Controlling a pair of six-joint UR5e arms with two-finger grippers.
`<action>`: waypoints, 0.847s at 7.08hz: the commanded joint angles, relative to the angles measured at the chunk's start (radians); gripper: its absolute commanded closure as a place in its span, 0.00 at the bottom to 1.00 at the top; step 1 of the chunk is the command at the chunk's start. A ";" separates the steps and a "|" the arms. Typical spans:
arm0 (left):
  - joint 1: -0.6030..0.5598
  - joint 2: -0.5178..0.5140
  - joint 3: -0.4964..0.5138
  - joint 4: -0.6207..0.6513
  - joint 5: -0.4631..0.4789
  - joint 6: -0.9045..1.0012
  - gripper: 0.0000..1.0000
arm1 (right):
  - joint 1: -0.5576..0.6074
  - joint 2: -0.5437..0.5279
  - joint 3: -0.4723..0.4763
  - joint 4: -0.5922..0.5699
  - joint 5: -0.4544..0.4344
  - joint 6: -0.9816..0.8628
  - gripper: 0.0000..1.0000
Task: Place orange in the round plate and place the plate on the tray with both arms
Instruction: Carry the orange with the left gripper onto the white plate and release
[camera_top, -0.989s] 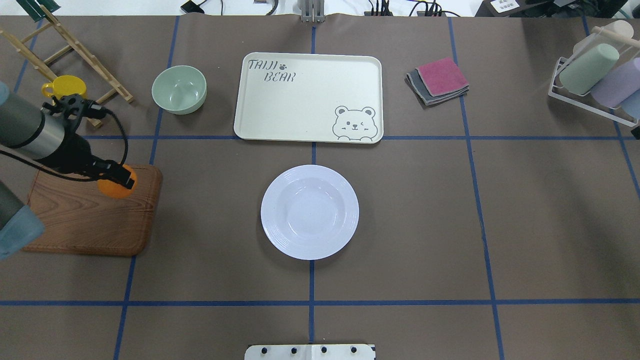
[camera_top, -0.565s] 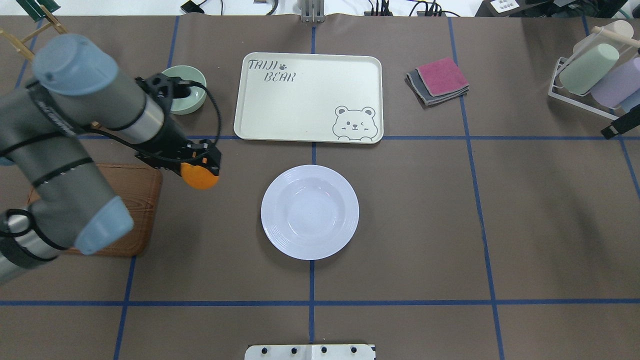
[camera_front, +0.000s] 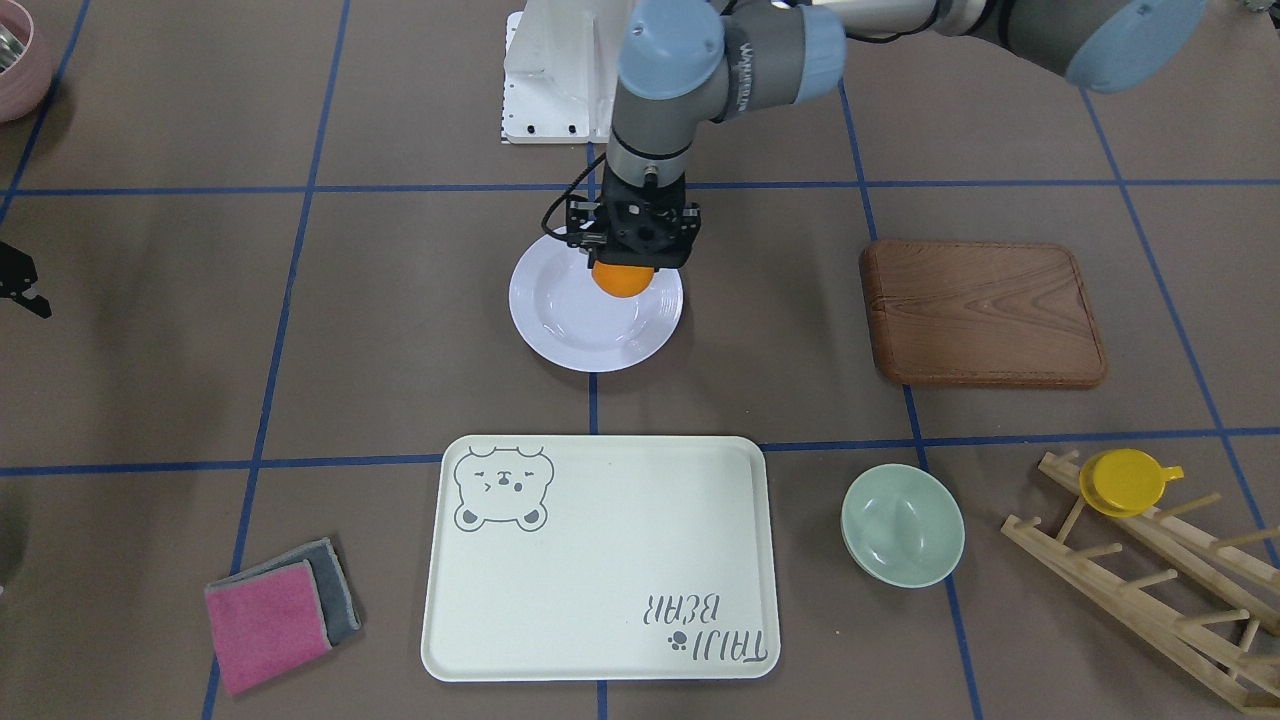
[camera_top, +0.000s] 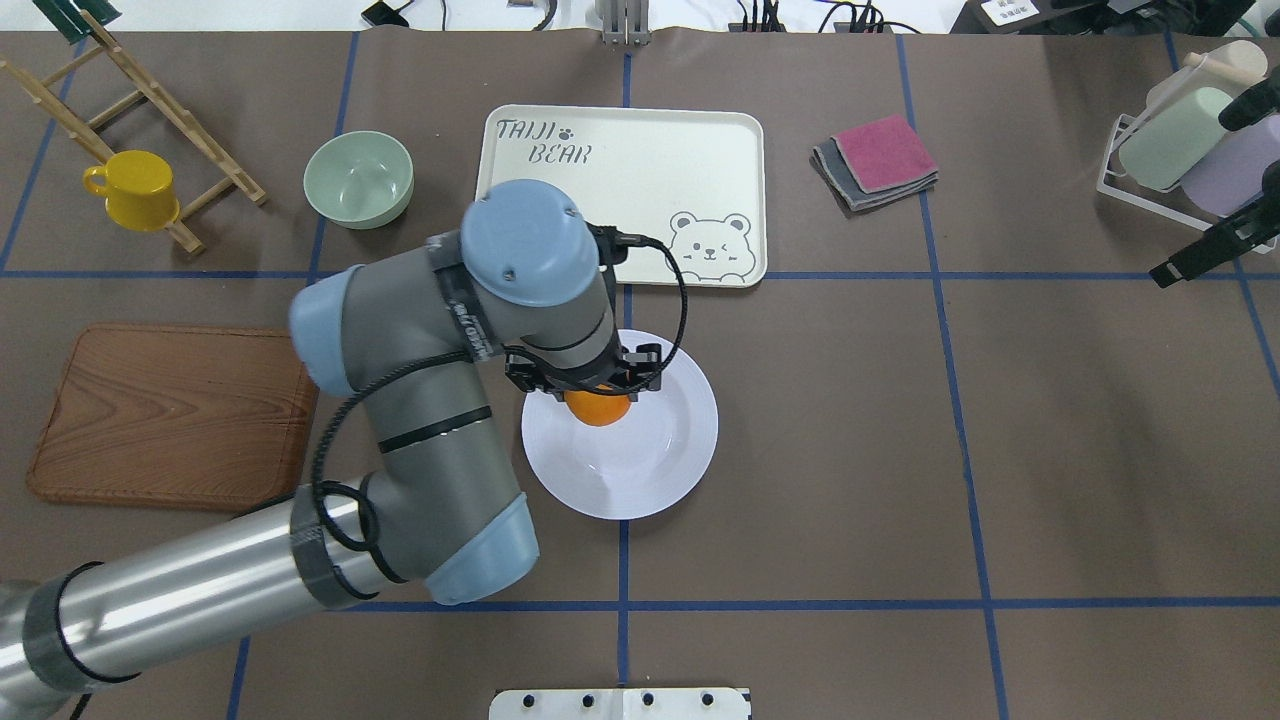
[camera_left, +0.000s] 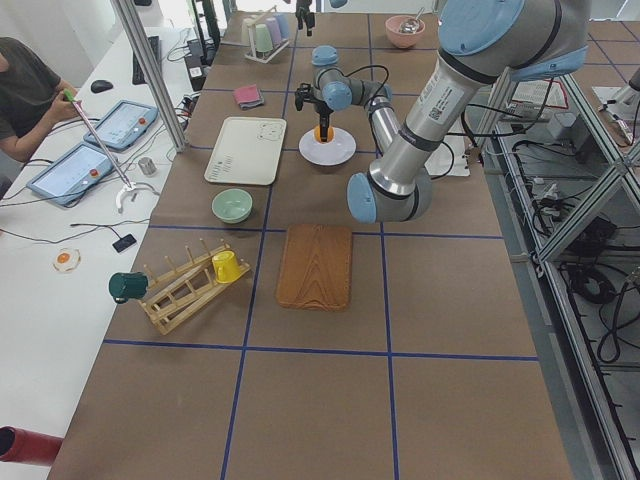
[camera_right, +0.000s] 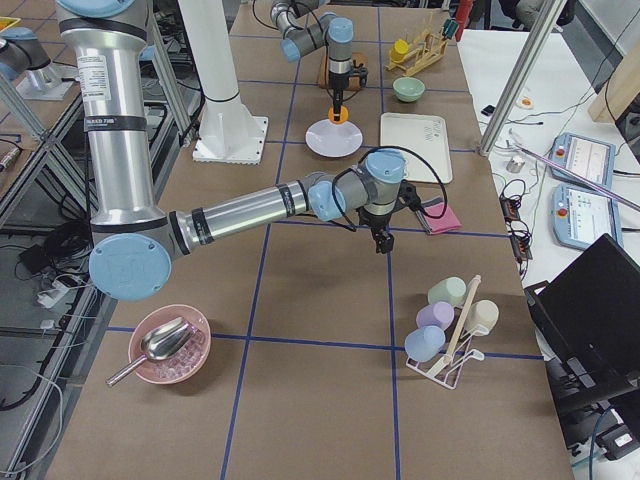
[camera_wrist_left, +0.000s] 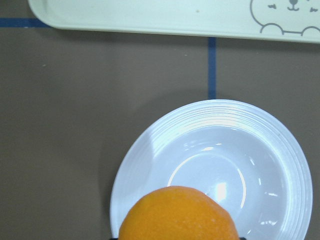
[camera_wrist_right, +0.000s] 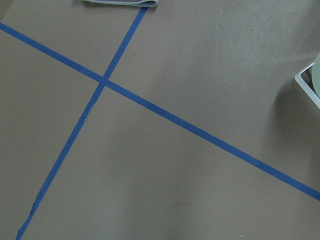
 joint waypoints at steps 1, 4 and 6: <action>0.047 -0.036 0.101 -0.011 0.045 0.005 1.00 | -0.019 0.000 -0.005 0.025 0.001 0.003 0.00; 0.061 -0.031 0.144 -0.069 0.045 0.004 1.00 | -0.025 0.004 -0.006 0.025 0.001 0.003 0.00; 0.066 -0.033 0.176 -0.124 0.047 0.001 0.50 | -0.034 0.023 -0.015 0.025 0.001 0.004 0.00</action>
